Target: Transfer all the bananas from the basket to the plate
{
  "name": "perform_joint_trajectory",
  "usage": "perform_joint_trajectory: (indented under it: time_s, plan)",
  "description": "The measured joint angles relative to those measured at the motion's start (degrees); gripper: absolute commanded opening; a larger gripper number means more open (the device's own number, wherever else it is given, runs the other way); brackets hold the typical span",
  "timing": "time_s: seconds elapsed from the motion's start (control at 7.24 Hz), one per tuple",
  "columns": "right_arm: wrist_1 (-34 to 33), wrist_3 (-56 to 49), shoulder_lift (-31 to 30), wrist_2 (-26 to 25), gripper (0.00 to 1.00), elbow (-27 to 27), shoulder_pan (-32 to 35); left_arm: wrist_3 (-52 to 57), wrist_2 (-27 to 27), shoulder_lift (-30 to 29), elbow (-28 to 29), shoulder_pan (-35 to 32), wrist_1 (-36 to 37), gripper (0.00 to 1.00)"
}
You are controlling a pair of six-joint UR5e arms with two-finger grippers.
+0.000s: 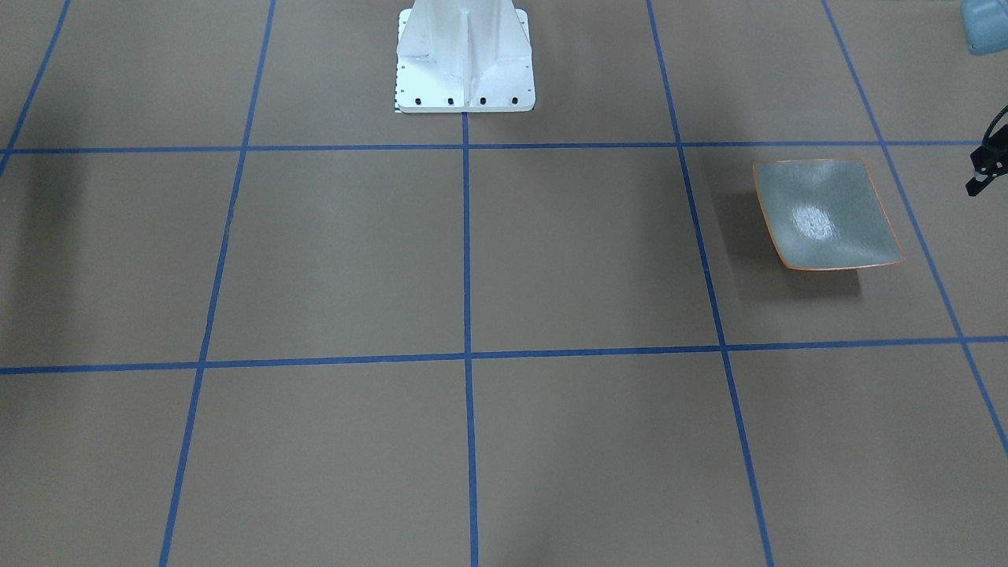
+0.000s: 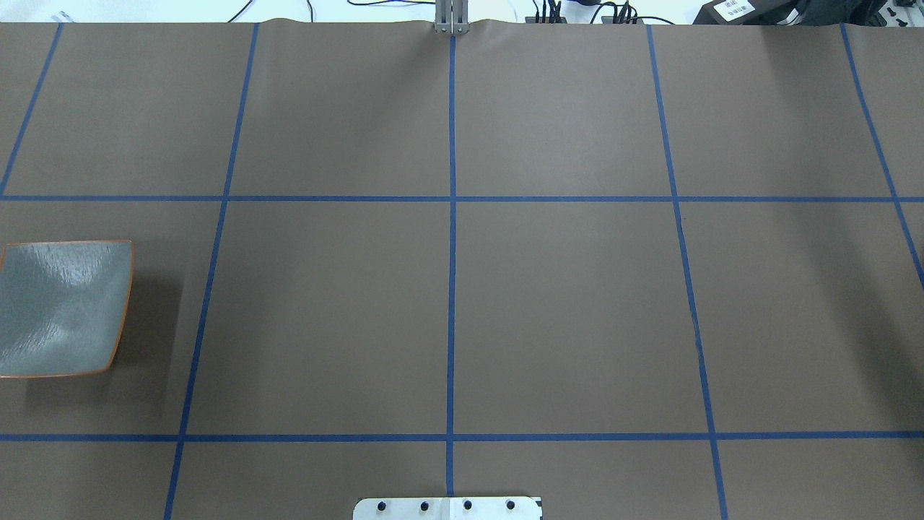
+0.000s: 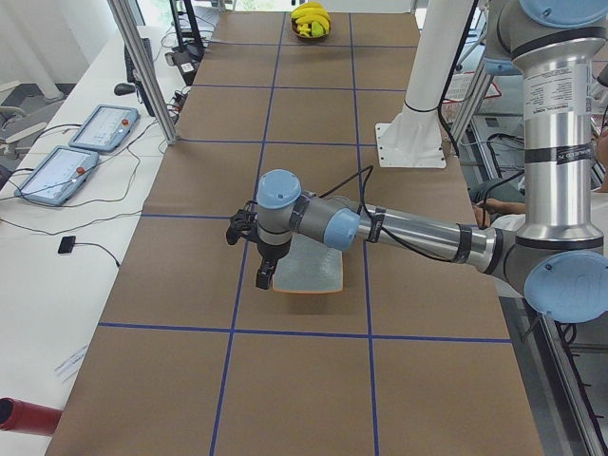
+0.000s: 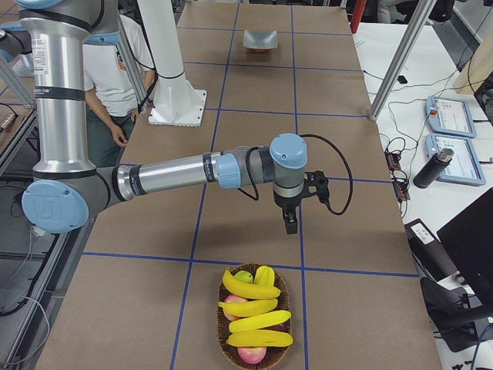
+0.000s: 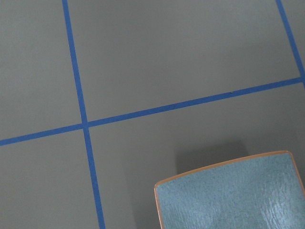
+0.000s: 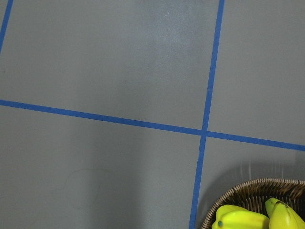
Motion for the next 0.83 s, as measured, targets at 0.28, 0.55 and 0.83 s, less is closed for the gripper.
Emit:
perform_joint_trajectory:
  time_s: [0.28,0.55,0.83]
  plan:
    - [0.2,0.1,-0.1,0.1,1.0,-0.1,-0.1,0.4,-0.2,0.0,0.3,-0.7,-0.3,1.0]
    - [0.3,-0.2,-0.6,0.3,1.0,-0.1,-0.1,-3.3,-0.2,0.2,-0.8,-0.7,-0.7,1.0]
    - [1.7,-0.2,-2.0,0.9,1.0,-0.3,-0.1,-4.7,-1.2,0.3,-0.7,-0.7,-0.4,1.0]
